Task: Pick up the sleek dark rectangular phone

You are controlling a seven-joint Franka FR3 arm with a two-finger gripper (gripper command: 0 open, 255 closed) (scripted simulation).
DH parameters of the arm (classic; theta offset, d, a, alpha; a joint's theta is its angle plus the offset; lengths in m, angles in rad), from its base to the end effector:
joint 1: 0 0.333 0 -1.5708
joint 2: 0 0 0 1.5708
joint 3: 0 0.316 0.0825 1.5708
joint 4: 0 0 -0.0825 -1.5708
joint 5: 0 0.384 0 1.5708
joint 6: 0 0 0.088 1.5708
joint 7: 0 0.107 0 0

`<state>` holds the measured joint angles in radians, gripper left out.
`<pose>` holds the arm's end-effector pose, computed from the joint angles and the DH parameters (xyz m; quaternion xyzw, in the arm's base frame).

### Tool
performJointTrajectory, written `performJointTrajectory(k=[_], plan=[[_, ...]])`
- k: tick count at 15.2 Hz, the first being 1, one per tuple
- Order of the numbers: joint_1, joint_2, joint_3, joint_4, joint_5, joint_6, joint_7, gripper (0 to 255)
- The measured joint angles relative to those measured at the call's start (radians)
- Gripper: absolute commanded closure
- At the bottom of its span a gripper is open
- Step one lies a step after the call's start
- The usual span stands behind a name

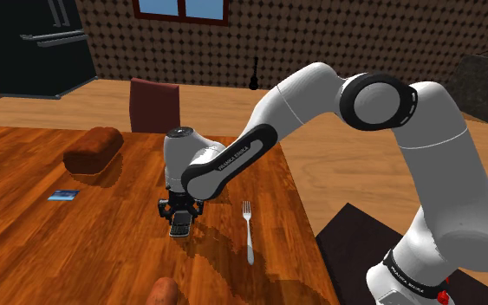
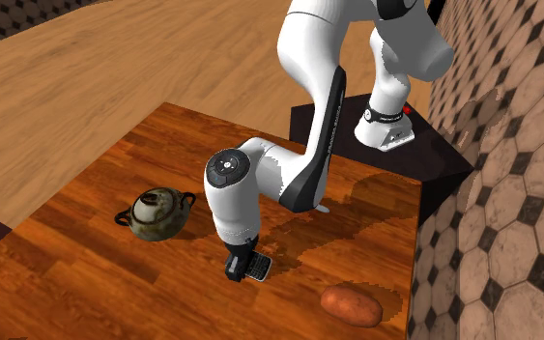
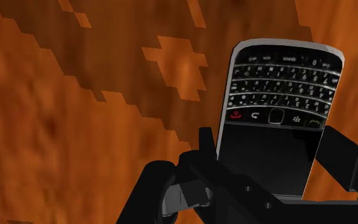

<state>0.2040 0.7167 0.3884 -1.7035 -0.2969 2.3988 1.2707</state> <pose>0.5780 0.3535 0.2039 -0.9613 0.2736 0.0048 0.0319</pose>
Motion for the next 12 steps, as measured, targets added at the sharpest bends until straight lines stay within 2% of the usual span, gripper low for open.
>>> performJointTrajectory(k=[12], plan=[[-0.006,-0.026,0.009,-0.002,0.010,-0.025,-0.004,255]])
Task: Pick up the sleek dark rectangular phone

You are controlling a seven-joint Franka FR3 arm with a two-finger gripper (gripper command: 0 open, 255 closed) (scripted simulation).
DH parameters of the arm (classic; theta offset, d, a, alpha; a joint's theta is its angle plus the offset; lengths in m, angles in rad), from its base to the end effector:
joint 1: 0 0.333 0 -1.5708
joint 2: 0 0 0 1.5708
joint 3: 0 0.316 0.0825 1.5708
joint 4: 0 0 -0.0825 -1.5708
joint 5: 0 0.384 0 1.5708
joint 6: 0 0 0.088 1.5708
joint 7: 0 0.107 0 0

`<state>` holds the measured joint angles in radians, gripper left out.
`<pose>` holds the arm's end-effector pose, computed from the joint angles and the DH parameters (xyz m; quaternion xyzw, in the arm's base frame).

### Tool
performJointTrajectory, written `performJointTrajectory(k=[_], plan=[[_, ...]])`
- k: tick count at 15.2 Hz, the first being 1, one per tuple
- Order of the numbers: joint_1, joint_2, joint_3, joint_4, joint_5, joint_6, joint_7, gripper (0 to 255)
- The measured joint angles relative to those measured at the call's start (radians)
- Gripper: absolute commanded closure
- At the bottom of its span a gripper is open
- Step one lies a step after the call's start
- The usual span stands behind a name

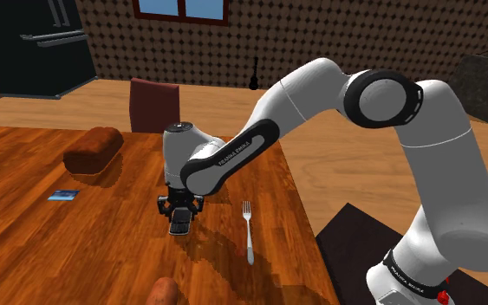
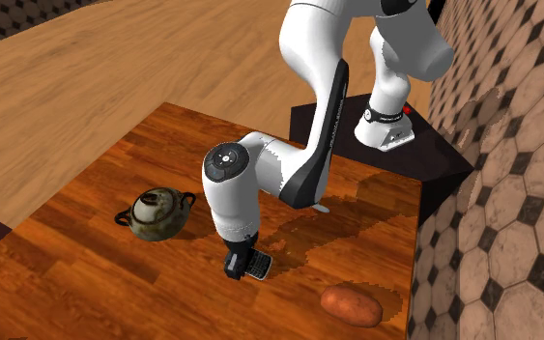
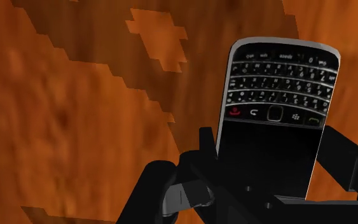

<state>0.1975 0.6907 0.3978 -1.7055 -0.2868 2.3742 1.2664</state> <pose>0.5780 0.3536 0.2188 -0.9613 0.2738 0.0050 0.0315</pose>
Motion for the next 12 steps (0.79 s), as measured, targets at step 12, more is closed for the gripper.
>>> performJointTrajectory(k=[12], plan=[[-0.024,-0.095,0.035,0.013,0.042,-0.105,-0.023,255]])
